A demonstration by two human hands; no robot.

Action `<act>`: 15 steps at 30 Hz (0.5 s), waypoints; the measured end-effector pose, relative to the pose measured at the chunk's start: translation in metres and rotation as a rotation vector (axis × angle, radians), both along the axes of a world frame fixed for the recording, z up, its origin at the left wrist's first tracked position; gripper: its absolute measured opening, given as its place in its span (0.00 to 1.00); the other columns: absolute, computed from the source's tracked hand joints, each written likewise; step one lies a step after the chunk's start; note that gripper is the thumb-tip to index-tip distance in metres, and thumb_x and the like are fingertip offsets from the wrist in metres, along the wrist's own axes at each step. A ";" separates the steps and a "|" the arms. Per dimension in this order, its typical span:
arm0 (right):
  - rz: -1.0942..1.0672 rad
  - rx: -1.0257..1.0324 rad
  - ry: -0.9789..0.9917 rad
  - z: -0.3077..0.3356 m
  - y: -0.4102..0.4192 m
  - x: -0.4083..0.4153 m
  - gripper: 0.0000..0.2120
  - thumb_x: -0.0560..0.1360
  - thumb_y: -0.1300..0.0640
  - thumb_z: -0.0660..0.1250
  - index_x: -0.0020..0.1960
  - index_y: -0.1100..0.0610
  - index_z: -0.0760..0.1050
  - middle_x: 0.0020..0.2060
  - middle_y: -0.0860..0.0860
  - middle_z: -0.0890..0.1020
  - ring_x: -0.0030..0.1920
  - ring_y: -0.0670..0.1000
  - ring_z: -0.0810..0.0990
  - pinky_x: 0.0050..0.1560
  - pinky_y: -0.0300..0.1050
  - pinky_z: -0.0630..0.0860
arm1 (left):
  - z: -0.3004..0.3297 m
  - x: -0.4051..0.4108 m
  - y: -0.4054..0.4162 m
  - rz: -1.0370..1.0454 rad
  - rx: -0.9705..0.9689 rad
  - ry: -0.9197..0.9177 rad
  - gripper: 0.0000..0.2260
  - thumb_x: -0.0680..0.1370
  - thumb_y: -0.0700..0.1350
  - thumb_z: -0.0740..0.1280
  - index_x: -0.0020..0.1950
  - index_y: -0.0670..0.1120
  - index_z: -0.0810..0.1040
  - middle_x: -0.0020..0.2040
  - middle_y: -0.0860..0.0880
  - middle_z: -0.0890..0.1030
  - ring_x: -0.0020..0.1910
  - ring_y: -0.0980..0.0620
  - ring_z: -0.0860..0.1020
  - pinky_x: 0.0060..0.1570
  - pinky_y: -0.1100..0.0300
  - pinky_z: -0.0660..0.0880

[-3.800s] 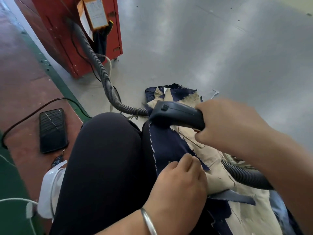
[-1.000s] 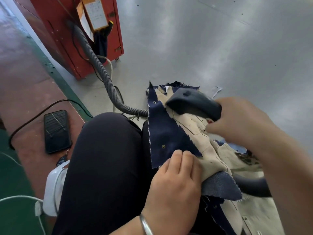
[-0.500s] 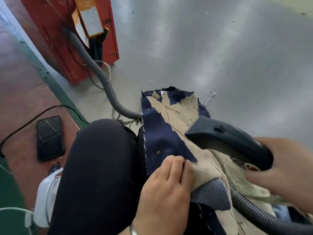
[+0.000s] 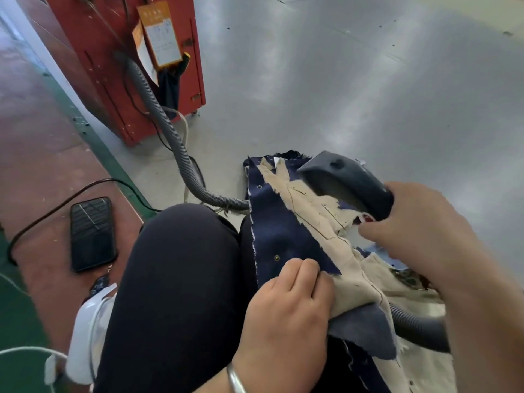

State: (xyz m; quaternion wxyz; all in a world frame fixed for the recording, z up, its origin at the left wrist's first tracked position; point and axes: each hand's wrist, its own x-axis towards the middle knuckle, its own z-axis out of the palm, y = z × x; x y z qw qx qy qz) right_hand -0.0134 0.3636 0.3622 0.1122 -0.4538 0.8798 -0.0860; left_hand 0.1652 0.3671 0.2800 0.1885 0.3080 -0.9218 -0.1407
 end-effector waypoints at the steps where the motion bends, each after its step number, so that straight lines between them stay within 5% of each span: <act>1: -0.028 -0.066 0.013 0.001 0.009 -0.004 0.09 0.61 0.48 0.71 0.36 0.46 0.72 0.24 0.46 0.78 0.27 0.50 0.78 0.31 0.44 0.73 | 0.000 0.000 -0.002 0.002 0.007 0.020 0.14 0.69 0.41 0.58 0.46 0.45 0.81 0.44 0.49 0.79 0.43 0.49 0.78 0.36 0.59 0.76; 4: -0.041 -0.170 0.002 0.004 0.049 -0.018 0.13 0.56 0.44 0.73 0.40 0.39 0.75 0.26 0.42 0.80 0.23 0.48 0.78 0.25 0.49 0.75 | -0.001 0.002 -0.005 0.009 -0.008 0.040 0.14 0.68 0.43 0.58 0.46 0.46 0.82 0.43 0.51 0.79 0.42 0.49 0.78 0.35 0.59 0.74; 6: -0.094 -0.141 -0.089 -0.006 0.068 -0.029 0.22 0.57 0.54 0.79 0.43 0.32 0.76 0.28 0.52 0.81 0.31 0.57 0.82 0.36 0.55 0.81 | -0.003 0.003 -0.005 0.011 -0.016 0.067 0.14 0.68 0.43 0.59 0.45 0.47 0.82 0.43 0.51 0.79 0.42 0.49 0.79 0.35 0.60 0.74; 9: -0.030 0.174 -0.255 -0.027 0.092 -0.049 0.18 0.66 0.66 0.78 0.51 0.50 0.84 0.39 0.54 0.84 0.42 0.56 0.82 0.47 0.51 0.76 | -0.003 0.000 -0.003 0.022 -0.028 0.078 0.11 0.68 0.43 0.59 0.42 0.47 0.81 0.41 0.52 0.79 0.42 0.49 0.79 0.35 0.59 0.74; 11: 0.023 0.192 -0.241 -0.028 0.088 -0.046 0.16 0.66 0.47 0.77 0.54 0.37 0.82 0.41 0.40 0.85 0.47 0.44 0.83 0.56 0.45 0.72 | -0.002 0.000 -0.003 0.024 -0.041 0.072 0.11 0.68 0.43 0.59 0.40 0.48 0.81 0.40 0.52 0.79 0.41 0.51 0.79 0.34 0.60 0.73; 12: 0.026 0.174 -0.210 -0.022 0.083 -0.039 0.13 0.61 0.34 0.69 0.46 0.26 0.78 0.34 0.32 0.82 0.42 0.33 0.80 0.53 0.38 0.73 | -0.002 0.000 -0.003 0.024 -0.046 0.070 0.11 0.68 0.43 0.59 0.40 0.48 0.81 0.39 0.53 0.78 0.40 0.51 0.79 0.33 0.61 0.73; 15: 0.119 0.221 -0.082 0.001 0.061 -0.004 0.24 0.51 0.40 0.62 0.45 0.21 0.67 0.25 0.32 0.77 0.29 0.41 0.79 0.31 0.40 0.76 | -0.003 0.001 -0.004 0.037 -0.076 0.082 0.10 0.67 0.43 0.59 0.39 0.48 0.81 0.38 0.52 0.77 0.39 0.50 0.78 0.33 0.61 0.72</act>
